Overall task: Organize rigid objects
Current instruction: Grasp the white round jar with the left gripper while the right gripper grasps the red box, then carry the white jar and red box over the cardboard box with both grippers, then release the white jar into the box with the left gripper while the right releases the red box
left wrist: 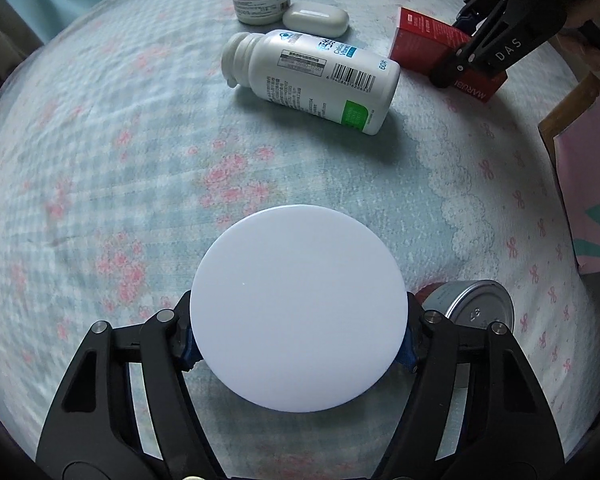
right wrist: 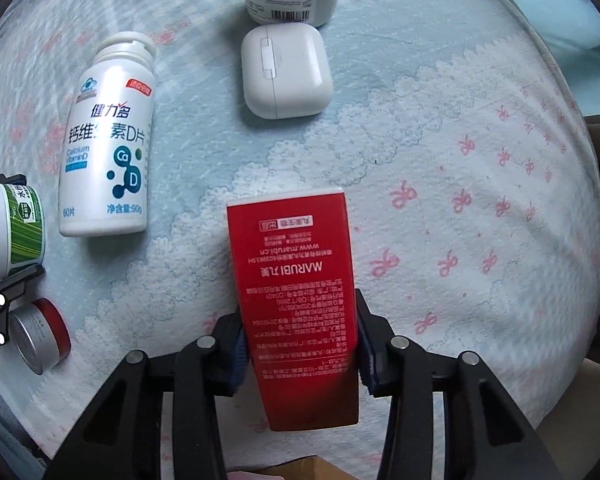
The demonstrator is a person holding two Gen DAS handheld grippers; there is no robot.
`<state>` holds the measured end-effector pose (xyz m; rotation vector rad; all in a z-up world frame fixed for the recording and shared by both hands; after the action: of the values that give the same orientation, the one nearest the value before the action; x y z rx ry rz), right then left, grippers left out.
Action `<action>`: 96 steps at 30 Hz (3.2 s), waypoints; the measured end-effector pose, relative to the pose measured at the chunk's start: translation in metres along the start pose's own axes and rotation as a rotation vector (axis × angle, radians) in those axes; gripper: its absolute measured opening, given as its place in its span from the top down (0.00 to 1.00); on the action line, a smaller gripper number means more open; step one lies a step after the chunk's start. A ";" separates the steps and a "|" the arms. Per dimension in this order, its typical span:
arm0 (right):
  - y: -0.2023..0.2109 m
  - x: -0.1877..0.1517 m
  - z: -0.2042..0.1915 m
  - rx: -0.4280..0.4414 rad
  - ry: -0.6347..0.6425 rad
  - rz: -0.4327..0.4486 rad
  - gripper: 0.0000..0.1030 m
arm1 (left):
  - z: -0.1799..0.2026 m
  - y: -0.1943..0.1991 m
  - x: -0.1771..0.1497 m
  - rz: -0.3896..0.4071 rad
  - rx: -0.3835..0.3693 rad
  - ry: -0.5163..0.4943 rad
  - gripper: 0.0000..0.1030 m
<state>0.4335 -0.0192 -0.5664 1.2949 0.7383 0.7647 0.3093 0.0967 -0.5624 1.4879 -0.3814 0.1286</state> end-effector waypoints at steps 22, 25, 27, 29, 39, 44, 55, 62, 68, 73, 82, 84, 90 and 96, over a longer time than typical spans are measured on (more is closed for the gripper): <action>0.124 -0.025 -0.030 0.130 -0.255 0.163 0.63 | -0.007 0.105 0.003 0.082 0.011 0.080 0.34; 0.155 -0.051 -0.032 0.146 -0.312 0.209 0.63 | 0.000 0.136 0.008 0.107 0.014 0.091 0.34; 0.171 -0.069 -0.029 0.158 -0.339 0.234 0.63 | 0.007 0.158 0.013 0.124 0.016 0.092 0.34; 0.188 -0.088 -0.028 0.164 -0.362 0.255 0.63 | 0.018 0.180 0.018 0.142 0.017 0.083 0.34; 0.247 -0.225 -0.008 0.134 -0.461 0.323 0.63 | 0.108 0.263 0.045 0.200 0.011 0.022 0.34; 0.246 -0.299 0.015 0.107 -0.534 0.320 0.63 | 0.170 0.273 0.058 0.217 -0.033 -0.008 0.34; 0.190 -0.398 0.076 0.113 -0.761 0.269 0.63 | 0.319 0.215 0.097 0.117 -0.142 -0.129 0.34; 0.133 -0.425 0.098 0.204 -0.965 0.230 0.63 | 0.381 0.152 0.117 0.015 -0.177 -0.186 0.34; 0.093 -0.432 0.103 0.272 -1.105 0.212 0.63 | 0.417 0.089 0.123 -0.103 -0.168 -0.257 0.34; 0.071 -0.429 0.098 0.335 -1.192 0.219 0.63 | 0.431 0.051 0.116 -0.184 -0.144 -0.323 0.34; 0.070 -0.422 0.089 0.306 -1.197 0.213 0.63 | 0.440 0.038 0.116 -0.216 -0.109 -0.437 0.34; 0.069 -0.424 0.088 0.315 -1.227 0.227 0.61 | 0.439 0.039 0.115 -0.234 -0.122 -0.442 0.33; 0.078 -0.445 0.081 0.307 -1.253 0.315 0.00 | 0.416 0.056 0.122 -0.232 -0.148 -0.361 0.00; 0.081 -0.445 0.074 0.320 -1.221 0.303 0.00 | 0.403 0.080 0.124 -0.198 -0.142 -0.332 0.00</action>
<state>0.2416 -0.4200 -0.4554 1.8564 -0.3501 -0.0254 0.3315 -0.3113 -0.4320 1.3979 -0.4962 -0.3010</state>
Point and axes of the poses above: each gripper's, at about its wrist camera, not at the fingertips, and y roughly against the way its jaws point, z to its right, x to its top, the point moved 7 cm from there along -y, roughly the way its jaws point, and after that the axes turned 2 degrees about y, right-handed, at the moved point
